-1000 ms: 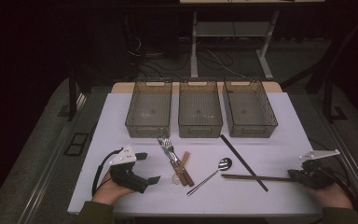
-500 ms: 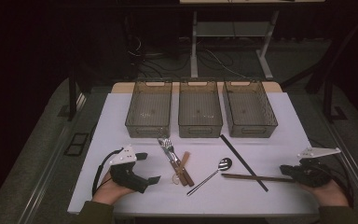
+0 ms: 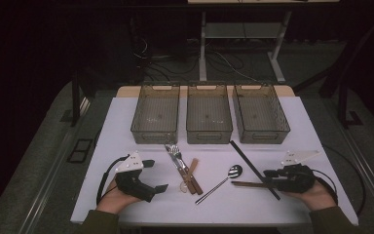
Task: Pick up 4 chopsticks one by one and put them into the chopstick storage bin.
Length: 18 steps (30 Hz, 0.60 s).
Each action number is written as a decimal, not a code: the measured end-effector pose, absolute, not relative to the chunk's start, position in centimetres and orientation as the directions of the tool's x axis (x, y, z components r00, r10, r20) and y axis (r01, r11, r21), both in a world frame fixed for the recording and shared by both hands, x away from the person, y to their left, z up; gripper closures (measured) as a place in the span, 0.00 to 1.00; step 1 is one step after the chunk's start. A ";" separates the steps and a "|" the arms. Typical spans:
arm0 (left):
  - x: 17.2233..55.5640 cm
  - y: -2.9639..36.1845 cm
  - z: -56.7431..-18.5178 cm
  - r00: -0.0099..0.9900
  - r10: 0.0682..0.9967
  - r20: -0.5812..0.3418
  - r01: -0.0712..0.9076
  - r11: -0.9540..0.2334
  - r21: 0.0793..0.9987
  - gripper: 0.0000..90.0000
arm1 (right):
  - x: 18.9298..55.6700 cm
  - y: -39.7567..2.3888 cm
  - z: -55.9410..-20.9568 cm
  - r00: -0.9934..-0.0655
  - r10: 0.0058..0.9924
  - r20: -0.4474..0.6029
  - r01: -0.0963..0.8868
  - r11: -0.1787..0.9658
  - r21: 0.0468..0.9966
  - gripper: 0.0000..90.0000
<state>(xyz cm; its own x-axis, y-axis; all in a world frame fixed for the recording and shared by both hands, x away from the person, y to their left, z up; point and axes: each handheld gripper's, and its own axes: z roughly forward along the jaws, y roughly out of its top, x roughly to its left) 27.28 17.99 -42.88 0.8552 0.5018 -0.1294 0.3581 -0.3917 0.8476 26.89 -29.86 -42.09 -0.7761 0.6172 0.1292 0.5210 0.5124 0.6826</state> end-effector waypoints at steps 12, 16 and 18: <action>27.3 17.9 -42.9 0.854 0.503 -0.134 0.361 -0.386 0.849 0.01 | 27.9 -26.0 -43.1 -0.849 0.519 0.102 0.452 0.611 0.650 0.70; 27.2 17.9 -42.9 0.855 0.501 -0.133 0.359 -0.387 0.849 0.01 | 28.2 -25.7 -43.5 -0.860 0.498 0.105 0.442 0.628 0.641 0.69; 27.2 17.9 -42.9 0.855 0.502 -0.134 0.361 -0.388 0.848 0.01 | 28.2 -25.6 -43.6 -0.865 0.491 0.106 0.436 0.631 0.642 0.69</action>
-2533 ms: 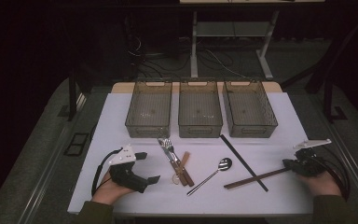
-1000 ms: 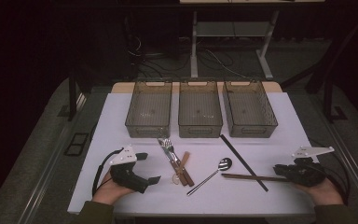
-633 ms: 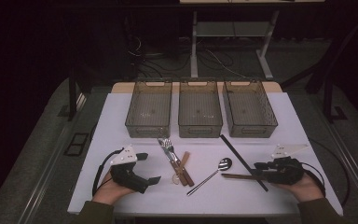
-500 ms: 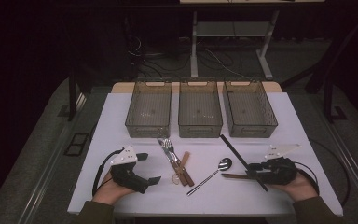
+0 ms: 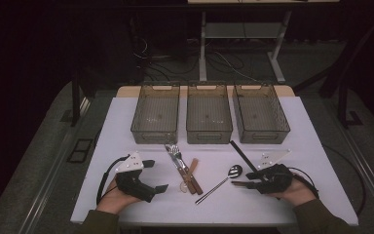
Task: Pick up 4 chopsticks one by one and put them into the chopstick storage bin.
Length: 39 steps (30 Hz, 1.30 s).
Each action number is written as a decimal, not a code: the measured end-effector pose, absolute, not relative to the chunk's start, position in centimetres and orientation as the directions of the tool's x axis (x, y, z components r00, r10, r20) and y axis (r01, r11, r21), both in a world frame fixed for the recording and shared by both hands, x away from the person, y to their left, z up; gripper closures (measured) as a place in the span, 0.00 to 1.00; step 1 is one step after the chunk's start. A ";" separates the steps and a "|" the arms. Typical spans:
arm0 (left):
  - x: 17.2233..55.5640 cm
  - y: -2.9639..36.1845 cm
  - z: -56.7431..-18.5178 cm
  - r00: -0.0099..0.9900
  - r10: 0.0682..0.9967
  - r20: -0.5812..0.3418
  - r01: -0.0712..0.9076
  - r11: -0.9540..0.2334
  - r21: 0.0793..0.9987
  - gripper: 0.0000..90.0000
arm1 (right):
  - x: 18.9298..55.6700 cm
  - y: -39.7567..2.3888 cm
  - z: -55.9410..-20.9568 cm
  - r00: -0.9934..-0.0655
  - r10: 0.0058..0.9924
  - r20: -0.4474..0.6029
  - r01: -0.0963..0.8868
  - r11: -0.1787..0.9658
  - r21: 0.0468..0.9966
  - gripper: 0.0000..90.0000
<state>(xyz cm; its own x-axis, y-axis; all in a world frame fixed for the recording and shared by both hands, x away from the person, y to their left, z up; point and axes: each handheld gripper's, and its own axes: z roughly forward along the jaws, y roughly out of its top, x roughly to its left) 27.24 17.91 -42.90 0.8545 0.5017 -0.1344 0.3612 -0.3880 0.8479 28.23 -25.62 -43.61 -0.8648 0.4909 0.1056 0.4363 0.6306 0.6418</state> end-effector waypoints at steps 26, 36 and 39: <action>27.3 17.9 -42.9 0.857 0.499 -0.130 0.357 -0.392 0.848 0.01 | 27.9 -25.7 -44.2 -0.896 0.441 0.046 0.372 0.692 0.619 0.82; 27.3 17.9 -42.9 0.857 0.498 -0.133 0.359 -0.391 0.847 0.01 | 27.8 -26.2 -44.2 -0.895 0.444 0.049 0.377 0.692 0.616 0.83; 27.3 17.9 -42.9 0.857 0.499 -0.132 0.359 -0.391 0.848 0.01 | 27.8 -26.2 -44.2 -0.895 0.442 0.053 0.378 0.691 0.617 0.84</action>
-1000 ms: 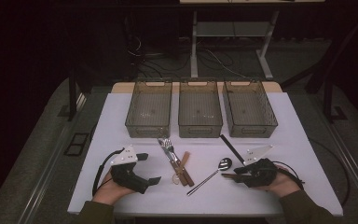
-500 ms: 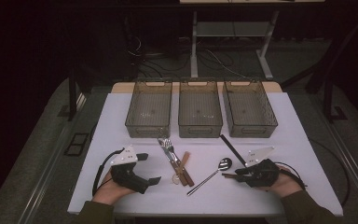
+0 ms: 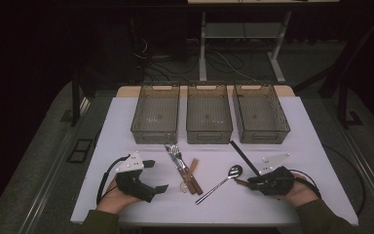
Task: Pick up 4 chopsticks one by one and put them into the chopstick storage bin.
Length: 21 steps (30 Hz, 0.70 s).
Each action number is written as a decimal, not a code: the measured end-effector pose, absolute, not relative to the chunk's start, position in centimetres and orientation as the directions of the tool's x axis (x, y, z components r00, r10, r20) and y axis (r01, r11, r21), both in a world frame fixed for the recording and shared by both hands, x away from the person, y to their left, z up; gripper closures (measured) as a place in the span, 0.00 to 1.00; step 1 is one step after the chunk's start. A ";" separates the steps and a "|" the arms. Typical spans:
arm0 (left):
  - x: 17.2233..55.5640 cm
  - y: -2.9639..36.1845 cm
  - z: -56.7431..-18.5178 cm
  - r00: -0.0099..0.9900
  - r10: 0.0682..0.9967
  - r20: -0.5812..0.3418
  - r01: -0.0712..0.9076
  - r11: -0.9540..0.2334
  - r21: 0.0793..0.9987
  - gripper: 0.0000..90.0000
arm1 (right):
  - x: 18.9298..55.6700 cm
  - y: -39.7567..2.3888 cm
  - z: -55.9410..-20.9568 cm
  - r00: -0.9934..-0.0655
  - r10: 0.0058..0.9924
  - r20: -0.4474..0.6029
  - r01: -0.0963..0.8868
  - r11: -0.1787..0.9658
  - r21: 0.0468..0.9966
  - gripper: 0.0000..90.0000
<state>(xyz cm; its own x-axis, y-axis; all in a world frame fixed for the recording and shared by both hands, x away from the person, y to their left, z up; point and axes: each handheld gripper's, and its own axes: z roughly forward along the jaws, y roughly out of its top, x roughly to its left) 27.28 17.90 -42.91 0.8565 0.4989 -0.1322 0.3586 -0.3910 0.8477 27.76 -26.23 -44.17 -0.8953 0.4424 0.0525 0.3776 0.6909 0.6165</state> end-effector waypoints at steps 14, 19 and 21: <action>27.3 17.9 -42.9 0.856 0.499 -0.135 0.361 -0.391 0.847 0.01 | 27.8 -27.2 -43.8 -0.885 0.463 0.047 0.387 0.676 0.627 0.84; 27.3 17.9 -42.9 0.856 0.498 -0.136 0.361 -0.391 0.847 0.01 | 28.0 -27.6 -43.7 -0.875 0.483 0.041 0.395 0.663 0.636 0.84; 27.3 17.9 -42.9 0.856 0.499 -0.136 0.361 -0.389 0.847 0.01 | 28.1 -27.7 -43.7 -0.870 0.491 0.040 0.399 0.655 0.641 0.85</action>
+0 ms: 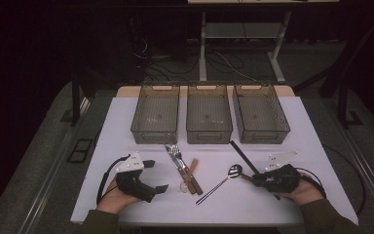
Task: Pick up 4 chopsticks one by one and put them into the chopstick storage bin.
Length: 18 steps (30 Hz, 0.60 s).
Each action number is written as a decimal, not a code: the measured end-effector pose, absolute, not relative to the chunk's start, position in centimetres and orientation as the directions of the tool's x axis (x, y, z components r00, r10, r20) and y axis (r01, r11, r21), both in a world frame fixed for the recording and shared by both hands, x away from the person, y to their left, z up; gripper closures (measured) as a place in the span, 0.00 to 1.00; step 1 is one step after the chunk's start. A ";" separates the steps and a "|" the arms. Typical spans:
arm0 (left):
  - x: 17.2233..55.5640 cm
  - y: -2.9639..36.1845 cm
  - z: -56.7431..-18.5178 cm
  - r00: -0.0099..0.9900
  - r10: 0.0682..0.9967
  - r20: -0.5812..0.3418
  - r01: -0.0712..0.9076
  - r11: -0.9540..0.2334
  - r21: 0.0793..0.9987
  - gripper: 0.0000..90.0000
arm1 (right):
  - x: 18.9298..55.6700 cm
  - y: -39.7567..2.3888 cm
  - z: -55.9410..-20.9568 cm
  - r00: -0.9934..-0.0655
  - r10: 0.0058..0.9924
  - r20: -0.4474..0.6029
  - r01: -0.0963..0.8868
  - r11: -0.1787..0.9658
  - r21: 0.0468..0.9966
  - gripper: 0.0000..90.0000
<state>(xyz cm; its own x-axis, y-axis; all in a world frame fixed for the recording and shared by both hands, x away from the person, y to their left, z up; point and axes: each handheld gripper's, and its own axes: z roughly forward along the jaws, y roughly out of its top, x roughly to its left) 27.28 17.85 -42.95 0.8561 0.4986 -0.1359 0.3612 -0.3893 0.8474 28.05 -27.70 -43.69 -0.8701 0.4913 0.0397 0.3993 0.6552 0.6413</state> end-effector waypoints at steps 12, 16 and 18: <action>27.3 17.8 -43.0 0.857 0.497 -0.135 0.361 -0.393 0.846 0.01 | 29.2 -28.8 -43.8 -0.827 0.561 0.042 0.450 0.615 0.647 0.85; 27.3 17.8 -43.0 0.857 0.497 -0.136 0.363 -0.394 0.845 0.01 | 29.7 -29.4 -43.8 -0.805 0.592 0.039 0.469 0.594 0.653 0.85; 27.3 17.8 -43.0 0.857 0.497 -0.137 0.362 -0.392 0.846 0.01 | 30.1 -29.8 -43.7 -0.790 0.612 0.042 0.482 0.577 0.659 0.85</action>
